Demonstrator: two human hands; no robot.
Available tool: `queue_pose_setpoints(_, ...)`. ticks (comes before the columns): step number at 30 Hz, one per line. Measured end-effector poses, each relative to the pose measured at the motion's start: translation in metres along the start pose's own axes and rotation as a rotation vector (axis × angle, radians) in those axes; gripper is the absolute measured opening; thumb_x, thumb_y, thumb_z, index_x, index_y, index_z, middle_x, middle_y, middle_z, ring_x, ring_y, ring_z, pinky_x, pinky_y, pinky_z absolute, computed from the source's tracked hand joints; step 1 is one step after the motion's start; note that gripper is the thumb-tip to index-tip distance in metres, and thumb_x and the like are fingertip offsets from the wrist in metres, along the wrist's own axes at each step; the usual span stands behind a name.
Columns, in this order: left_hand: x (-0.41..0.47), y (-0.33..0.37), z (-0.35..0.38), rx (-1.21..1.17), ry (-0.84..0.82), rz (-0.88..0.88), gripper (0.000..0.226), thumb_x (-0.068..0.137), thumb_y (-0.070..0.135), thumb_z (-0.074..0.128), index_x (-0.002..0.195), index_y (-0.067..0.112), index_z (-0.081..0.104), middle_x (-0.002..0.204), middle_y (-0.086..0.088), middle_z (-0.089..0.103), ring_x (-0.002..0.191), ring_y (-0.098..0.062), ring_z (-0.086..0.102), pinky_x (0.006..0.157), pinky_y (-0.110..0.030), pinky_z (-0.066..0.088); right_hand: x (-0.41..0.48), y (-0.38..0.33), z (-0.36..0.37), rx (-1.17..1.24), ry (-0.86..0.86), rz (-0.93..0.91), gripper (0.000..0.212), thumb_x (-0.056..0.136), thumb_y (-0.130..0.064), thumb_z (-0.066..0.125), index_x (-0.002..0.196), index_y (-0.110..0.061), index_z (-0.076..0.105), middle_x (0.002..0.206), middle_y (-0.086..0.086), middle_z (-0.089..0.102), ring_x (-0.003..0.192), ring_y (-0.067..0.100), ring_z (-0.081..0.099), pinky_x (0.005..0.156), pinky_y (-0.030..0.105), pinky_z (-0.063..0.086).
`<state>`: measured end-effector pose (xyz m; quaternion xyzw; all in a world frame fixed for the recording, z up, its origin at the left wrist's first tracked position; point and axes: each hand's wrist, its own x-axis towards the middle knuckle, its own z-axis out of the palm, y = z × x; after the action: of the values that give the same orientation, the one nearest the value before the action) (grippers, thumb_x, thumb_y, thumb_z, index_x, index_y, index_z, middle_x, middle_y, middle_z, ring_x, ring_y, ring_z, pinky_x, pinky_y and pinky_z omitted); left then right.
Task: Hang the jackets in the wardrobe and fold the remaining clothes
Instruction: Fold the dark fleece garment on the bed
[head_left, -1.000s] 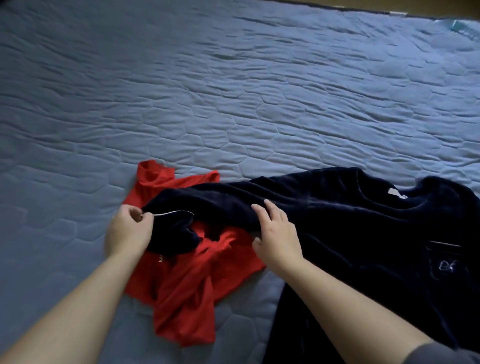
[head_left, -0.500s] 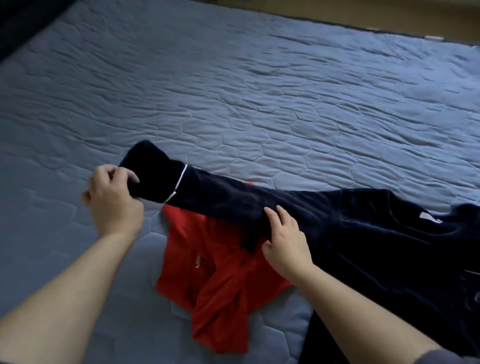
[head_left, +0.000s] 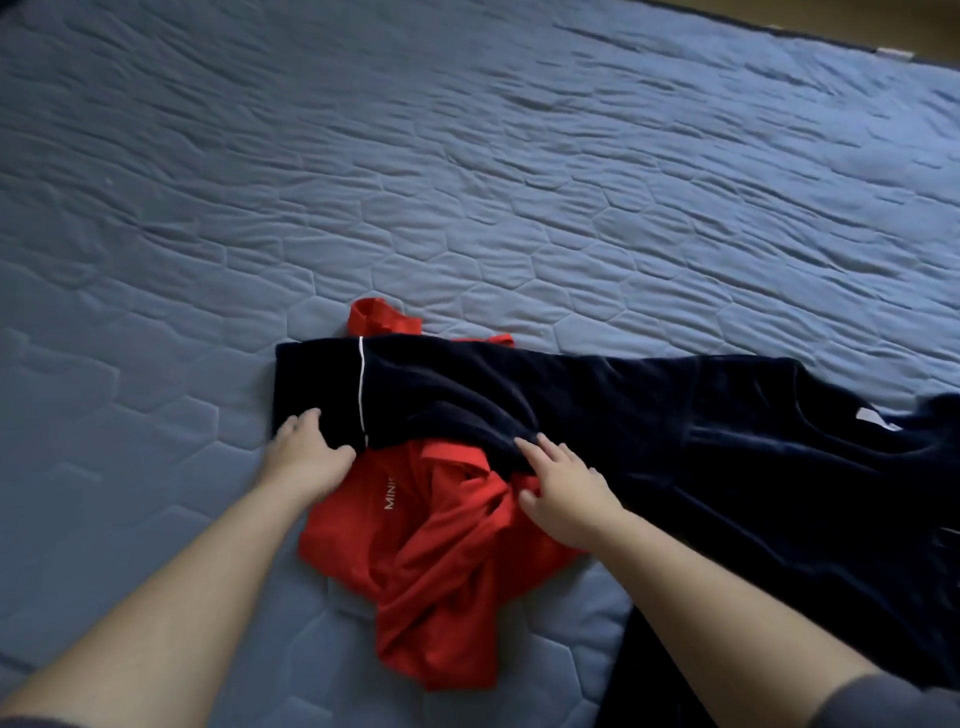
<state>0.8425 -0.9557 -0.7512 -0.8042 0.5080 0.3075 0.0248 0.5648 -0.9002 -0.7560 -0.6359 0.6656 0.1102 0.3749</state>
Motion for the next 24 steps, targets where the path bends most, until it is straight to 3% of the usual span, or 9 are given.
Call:
queue_pose_setpoints(2,-0.023,0.009,0.010,0.104,0.085,0.117,0.071,0.083,0.021,0.061,0.147,0.012,0.029,0.157,-0.015,0.020,0.142,-0.032,0.022,0.114,-0.044,0.026,-0.014,0.007,0.001,0.047,0.133,0.005,0.067,0.090,-0.031,0.048,0.151,-0.032,0.020,0.161,0.000,0.011,0.147,0.023,0.015,0.115,0.044,0.025)
queue_pose_setpoints(4,-0.052,0.022,0.018,0.062,0.107,0.224,0.070,0.082,0.016,0.061,0.146,0.013,0.032,0.157,-0.012,0.019,0.142,-0.031,0.021,0.112,-0.046,0.027,-0.034,0.023,0.001,0.100,0.197,0.054,0.067,0.090,-0.027,0.049,0.151,-0.030,0.023,0.161,0.001,0.012,0.147,0.022,0.016,0.115,0.040,0.027)
queue_pose_setpoints(10,-0.158,0.082,0.066,0.050,0.074,0.542,0.049,0.075,0.007,0.065,0.124,0.011,0.058,0.138,-0.009,0.049,0.130,-0.026,0.043,0.104,-0.042,0.036,-0.119,0.117,-0.002,0.171,0.228,0.317,0.063,0.092,-0.024,0.048,0.150,-0.027,0.025,0.161,0.001,0.013,0.146,0.021,0.018,0.113,0.042,0.029)
queue_pose_setpoints(13,-0.209,0.119,0.111,0.115,-0.048,0.625,0.042,0.080,0.016,0.061,0.122,0.019,0.055,0.131,0.004,0.051,0.125,-0.016,0.045,0.099,-0.034,0.037,-0.160,0.179,0.000,0.224,0.223,0.438,0.060,0.095,-0.025,0.045,0.151,-0.027,0.023,0.160,0.000,0.013,0.146,0.019,0.017,0.113,0.042,0.030)
queue_pose_setpoints(18,-0.270,0.160,0.212,0.287,-0.313,0.431,0.053,0.089,0.027,0.052,0.138,0.022,0.036,0.145,0.003,0.035,0.133,-0.017,0.036,0.102,-0.034,0.037,-0.212,0.292,0.020,0.224,0.122,0.518,0.058,0.097,-0.027,0.042,0.151,-0.026,0.021,0.161,-0.001,0.012,0.145,0.019,0.020,0.111,0.043,0.033)
queue_pose_setpoints(21,-0.298,0.161,0.250,0.313,-0.200,0.268,0.070,0.087,0.029,0.058,0.147,0.021,0.023,0.156,-0.002,0.019,0.141,-0.023,0.023,0.104,-0.045,0.037,-0.240,0.338,0.048,0.155,0.041,0.447,0.062,0.095,-0.026,0.045,0.151,-0.029,0.020,0.161,-0.004,0.008,0.145,0.019,0.019,0.107,0.042,0.038)
queue_pose_setpoints(24,-0.317,0.145,0.268,0.192,-0.045,0.048,0.079,0.086,0.038,0.062,0.149,0.017,0.018,0.154,-0.011,0.023,0.136,-0.034,0.030,0.101,-0.052,0.037,-0.258,0.363,0.073,0.099,0.097,0.363,0.067,0.093,-0.023,0.047,0.152,-0.031,0.016,0.162,-0.004,0.001,0.148,0.018,0.007,0.105,0.043,0.041)
